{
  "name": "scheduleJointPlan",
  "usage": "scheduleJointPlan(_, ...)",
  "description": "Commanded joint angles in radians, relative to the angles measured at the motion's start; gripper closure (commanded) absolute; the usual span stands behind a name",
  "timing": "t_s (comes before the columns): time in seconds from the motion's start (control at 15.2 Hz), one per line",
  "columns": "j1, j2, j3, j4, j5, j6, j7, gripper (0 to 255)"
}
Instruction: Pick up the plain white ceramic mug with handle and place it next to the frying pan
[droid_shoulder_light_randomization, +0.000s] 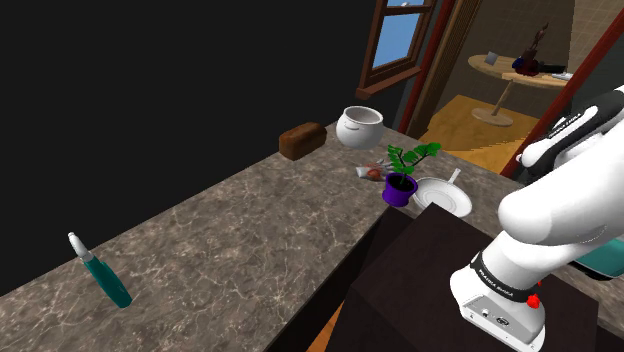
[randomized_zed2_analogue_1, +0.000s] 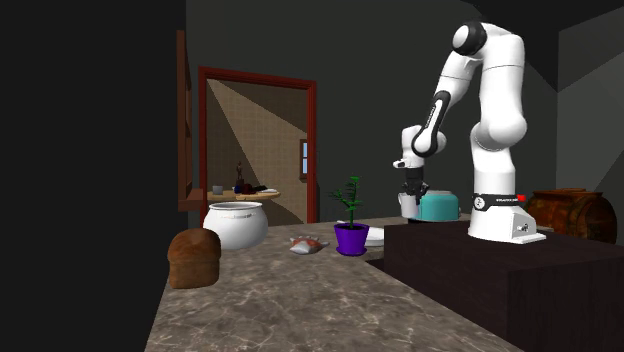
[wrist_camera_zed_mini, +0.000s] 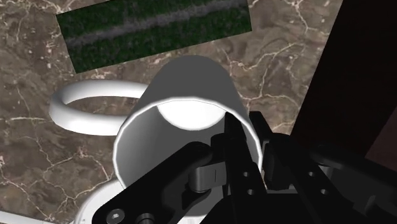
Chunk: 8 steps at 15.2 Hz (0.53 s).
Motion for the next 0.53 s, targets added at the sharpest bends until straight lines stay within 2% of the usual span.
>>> scheduleJointPlan(0.0,0.024,0.064,-0.016,-0.007,0.065,0.063,-0.041,255)
scheduleJointPlan(0.2,0.035,0.166,0.01,-0.017,0.242,0.151,-0.158,255)
scheduleJointPlan(0.33,-0.006,0.225,0.083,-0.02,0.375,0.2,-0.247,255)
scheduleJointPlan(0.46,-0.083,0.273,0.184,-0.018,0.472,0.24,-0.311,255)
